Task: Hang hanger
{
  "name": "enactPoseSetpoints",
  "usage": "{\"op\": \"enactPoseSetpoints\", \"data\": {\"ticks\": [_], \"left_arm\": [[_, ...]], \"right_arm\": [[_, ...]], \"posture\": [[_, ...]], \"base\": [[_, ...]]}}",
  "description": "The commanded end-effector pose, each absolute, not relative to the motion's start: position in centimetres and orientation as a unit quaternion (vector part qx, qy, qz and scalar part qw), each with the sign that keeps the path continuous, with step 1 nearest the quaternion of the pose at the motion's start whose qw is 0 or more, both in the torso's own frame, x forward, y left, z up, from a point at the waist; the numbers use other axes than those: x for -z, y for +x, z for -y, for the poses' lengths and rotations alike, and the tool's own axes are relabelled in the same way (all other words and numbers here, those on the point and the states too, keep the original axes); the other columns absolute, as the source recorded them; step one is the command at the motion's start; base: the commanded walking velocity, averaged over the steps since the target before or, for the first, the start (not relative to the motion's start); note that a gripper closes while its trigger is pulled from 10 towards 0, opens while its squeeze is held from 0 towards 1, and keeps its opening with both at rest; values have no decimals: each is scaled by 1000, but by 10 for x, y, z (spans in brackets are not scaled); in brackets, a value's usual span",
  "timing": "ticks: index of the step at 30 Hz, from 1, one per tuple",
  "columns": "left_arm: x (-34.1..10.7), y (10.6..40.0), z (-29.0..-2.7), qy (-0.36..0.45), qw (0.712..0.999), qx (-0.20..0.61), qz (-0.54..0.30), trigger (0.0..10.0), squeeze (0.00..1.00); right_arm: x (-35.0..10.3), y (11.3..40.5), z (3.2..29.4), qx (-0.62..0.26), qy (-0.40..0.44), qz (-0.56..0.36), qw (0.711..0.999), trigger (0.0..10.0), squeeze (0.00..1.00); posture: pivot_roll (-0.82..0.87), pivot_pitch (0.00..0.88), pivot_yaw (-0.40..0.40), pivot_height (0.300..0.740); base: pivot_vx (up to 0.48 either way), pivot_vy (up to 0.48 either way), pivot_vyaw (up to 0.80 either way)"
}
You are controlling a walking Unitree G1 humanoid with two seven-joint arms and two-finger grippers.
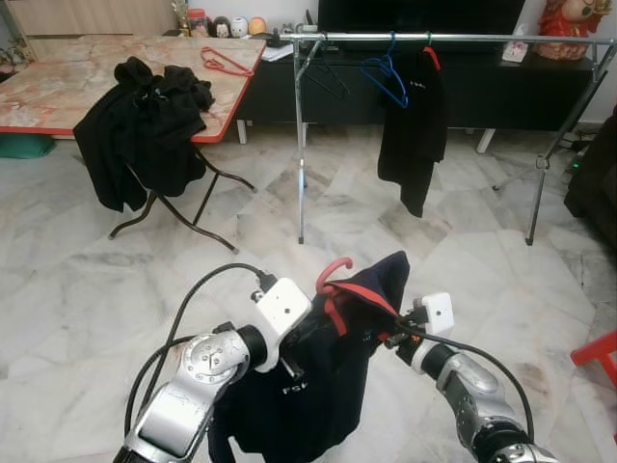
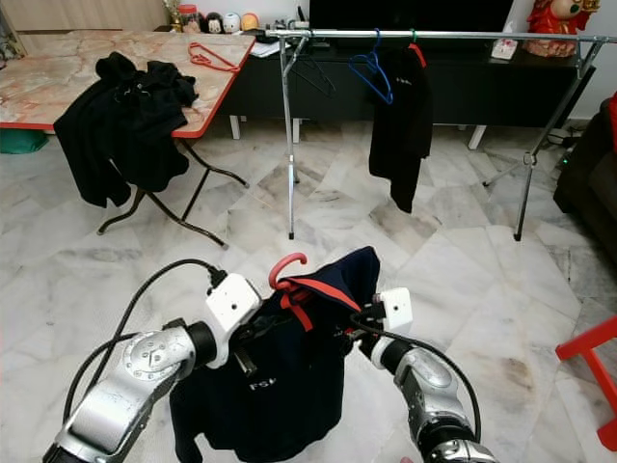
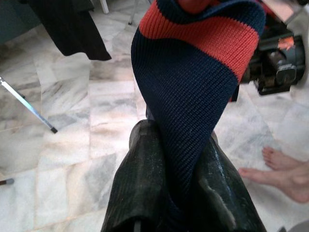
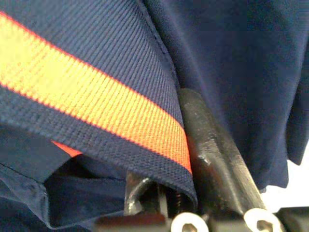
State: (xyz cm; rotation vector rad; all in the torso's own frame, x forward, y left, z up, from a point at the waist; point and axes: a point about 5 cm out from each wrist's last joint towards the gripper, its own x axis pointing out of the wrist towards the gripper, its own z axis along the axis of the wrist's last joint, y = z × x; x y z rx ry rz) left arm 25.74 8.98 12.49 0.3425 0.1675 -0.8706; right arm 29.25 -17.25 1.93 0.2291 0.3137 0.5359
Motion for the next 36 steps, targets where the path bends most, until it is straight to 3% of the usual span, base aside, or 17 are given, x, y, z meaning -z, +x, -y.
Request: {"op": "enactPoseSetpoints", "data": {"ticks": [1,12,20,25,32,36], "left_arm": [[-127,256,-105,186,882,425,-86,10000,0],[-121,245,-140,235,842,463,-146,10000,0],[-126,227,-152,235,786,544,-175,10000,0],[-141,224,-154,208,774,576,-162,10000,0],[-134,202,-163,247,692,637,-232,10000,0],[-128,200,-166,268,674,644,-245,10000,0]], "right_arm": [[-23,296,175,-264,91,-152,948,0,0],[-21,294,180,-279,50,-170,944,0,0],[-18,292,183,-295,6,-191,936,0,0],[-17,290,185,-304,-13,-201,931,0,0],[-13,287,187,-309,-29,-217,926,0,0],[-10,285,187,-316,-49,-228,920,0,0]], "posture": [[53,0,-40,716],[48,0,-37,716],[47,0,-38,716],[46,0,-43,716],[47,0,-45,716],[46,0,-45,716]], "base": [[0,0,0],[0,0,0],[0,0,0],[0,0,0],[0,0,0],[0,0,0]]}}
